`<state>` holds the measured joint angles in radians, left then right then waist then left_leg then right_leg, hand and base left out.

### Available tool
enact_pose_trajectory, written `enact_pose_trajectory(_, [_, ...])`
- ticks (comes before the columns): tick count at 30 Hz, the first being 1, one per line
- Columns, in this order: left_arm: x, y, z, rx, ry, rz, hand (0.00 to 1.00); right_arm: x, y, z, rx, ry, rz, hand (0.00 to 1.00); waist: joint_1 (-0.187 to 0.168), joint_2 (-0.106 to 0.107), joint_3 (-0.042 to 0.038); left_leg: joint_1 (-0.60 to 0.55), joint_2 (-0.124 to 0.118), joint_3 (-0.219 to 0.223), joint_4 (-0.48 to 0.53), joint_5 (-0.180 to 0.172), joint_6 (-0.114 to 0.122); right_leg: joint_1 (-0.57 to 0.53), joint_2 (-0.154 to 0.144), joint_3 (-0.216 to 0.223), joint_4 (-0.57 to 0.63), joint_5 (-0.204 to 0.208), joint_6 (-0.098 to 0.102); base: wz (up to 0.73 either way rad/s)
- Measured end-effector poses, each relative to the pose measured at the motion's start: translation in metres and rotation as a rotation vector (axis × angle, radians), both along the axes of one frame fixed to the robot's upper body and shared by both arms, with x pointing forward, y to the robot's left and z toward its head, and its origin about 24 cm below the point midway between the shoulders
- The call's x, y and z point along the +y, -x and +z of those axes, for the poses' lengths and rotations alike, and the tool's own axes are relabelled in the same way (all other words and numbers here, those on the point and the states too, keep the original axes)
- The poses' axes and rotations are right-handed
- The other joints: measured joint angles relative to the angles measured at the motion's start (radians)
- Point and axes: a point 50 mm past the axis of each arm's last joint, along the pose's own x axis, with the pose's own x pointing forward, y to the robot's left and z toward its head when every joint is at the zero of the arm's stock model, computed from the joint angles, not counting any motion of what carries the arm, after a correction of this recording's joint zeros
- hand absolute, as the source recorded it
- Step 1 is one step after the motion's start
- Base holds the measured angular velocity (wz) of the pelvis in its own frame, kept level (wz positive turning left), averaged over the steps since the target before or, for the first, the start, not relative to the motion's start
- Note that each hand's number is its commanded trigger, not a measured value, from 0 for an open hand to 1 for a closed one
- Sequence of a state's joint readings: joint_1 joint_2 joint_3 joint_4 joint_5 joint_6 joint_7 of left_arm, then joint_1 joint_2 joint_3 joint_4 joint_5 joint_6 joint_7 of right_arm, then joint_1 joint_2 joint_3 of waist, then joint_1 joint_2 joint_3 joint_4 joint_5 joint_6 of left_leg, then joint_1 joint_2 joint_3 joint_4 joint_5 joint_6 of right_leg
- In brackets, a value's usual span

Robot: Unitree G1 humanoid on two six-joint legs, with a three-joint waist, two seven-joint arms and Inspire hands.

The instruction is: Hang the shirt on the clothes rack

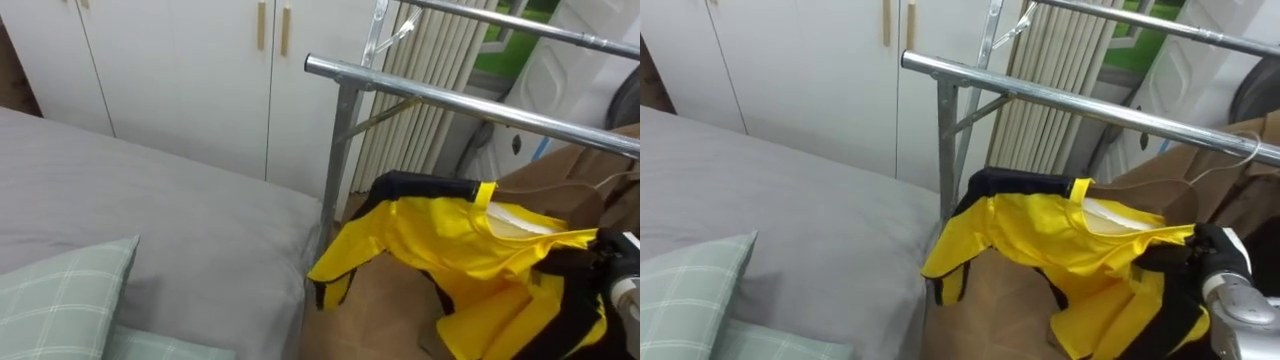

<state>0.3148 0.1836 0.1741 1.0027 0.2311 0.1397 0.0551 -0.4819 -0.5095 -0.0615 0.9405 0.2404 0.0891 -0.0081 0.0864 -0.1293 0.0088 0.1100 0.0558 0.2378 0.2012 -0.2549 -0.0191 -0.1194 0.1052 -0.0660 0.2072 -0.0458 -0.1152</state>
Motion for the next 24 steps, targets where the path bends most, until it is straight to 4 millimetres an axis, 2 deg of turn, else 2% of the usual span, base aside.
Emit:
enact_pose_trajectory(6, [0.002, 0.001, 0.001, -0.005, 0.002, -0.004, 0.0, -0.012, -0.003, 0.011, 0.012, 0.028, -0.008, 1.0, 0.0, -0.002, -0.0003, -0.006, -0.002, -0.006, 0.004, -0.001, 0.0, -0.004, 0.0, 0.011, 0.016, -0.012, 0.008, 0.0])
enact_pose_trajectory(10, [0.007, 0.001, 0.002, 0.0, 0.011, -0.008, 0.0, -0.018, -0.007, 0.023, 0.011, 0.068, 0.002, 1.0, -0.003, -0.006, -0.0032, -0.012, -0.006, -0.027, 0.005, -0.001, 0.0, -0.007, 0.0, 0.01, 0.016, -0.012, 0.008, 0.0])
enact_pose_trajectory(13, [0.007, 0.001, 0.003, 0.001, 0.018, -0.011, 0.0, -0.022, -0.007, 0.028, 0.027, 0.093, 0.007, 1.0, -0.003, -0.005, -0.0044, -0.011, -0.007, -0.036, 0.004, -0.001, 0.0, -0.005, 0.0, 0.008, 0.016, -0.007, 0.001, 0.0])
enact_pose_trajectory(17, [0.008, 0.003, 0.002, 0.013, 0.024, -0.007, 0.0, -0.022, -0.008, 0.029, 0.067, 0.158, 0.059, 1.0, 0.002, -0.001, -0.011, 0.004, -0.007, -0.037, 0.001, 0.0, 0.0, 0.0, 0.0, 0.0, 0.018, -0.003, -0.006, -0.02])
enact_pose_trajectory(24, [0.008, 0.002, 0.002, 0.017, 0.026, -0.007, 0.0, -0.022, -0.009, 0.034, 0.125, 0.212, 0.176, 1.0, -0.005, -0.001, -0.0129, 0.001, -0.009, -0.055, -0.004, 0.0, 0.0, 0.007, -0.004, -0.019, 0.015, -0.006, -0.009, 0.04])
